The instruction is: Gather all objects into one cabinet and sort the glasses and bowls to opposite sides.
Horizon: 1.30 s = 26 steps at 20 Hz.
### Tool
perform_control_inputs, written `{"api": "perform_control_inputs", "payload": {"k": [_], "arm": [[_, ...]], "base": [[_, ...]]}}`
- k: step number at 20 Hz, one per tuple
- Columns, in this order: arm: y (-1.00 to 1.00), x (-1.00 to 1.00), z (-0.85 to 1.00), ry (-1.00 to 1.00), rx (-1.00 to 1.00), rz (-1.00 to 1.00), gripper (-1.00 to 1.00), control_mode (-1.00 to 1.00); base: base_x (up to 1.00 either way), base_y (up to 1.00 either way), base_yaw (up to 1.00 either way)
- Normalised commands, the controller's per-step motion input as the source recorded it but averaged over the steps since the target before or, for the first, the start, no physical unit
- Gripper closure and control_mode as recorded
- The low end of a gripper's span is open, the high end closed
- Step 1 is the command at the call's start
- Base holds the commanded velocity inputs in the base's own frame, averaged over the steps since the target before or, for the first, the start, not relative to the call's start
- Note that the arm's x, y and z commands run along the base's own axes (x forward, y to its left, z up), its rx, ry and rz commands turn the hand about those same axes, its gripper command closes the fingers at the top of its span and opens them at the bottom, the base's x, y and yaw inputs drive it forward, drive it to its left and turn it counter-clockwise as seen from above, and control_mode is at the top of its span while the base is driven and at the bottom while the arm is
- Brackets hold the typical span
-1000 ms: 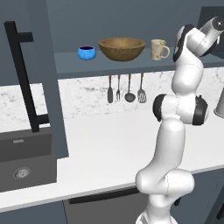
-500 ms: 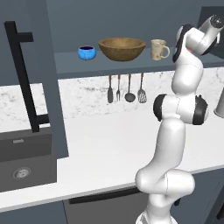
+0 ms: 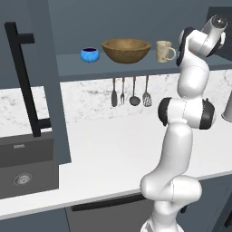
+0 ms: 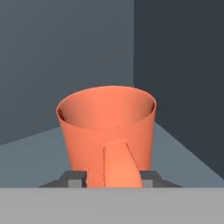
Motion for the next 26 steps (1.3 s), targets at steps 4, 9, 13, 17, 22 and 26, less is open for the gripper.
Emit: {"api": "perform_control_inputs", "payload": {"k": [4, 9, 13, 17, 22, 26], "arm": [[0.19, -0.03, -0.01, 0.00, 0.00, 0.00, -1.00, -1.00], [0.20, -0.12, 0.00, -0.01, 0.00, 0.01, -1.00, -1.00], [0.21, -0.13, 0.00, 0.00, 0.00, 0.03, -1.00, -1.00], [0.19, -0.20, 0.00, 0.00, 0.00, 0.03, -1.00, -1.00], [0.16, -0.31, 0.00, 0.00, 0.00, 0.07, -1.00, -1.00], [0.11, -0.41, 0.00, -0.02, 0.00, 0.09, -1.00, -1.00]], "base": [[0.00, 0.00, 0.00], [0.00, 0.00, 0.00], [0.00, 0.00, 0.00], [0.00, 0.00, 0.00], [0.00, 0.00, 0.00], [0.00, 0.00, 0.00]]}}
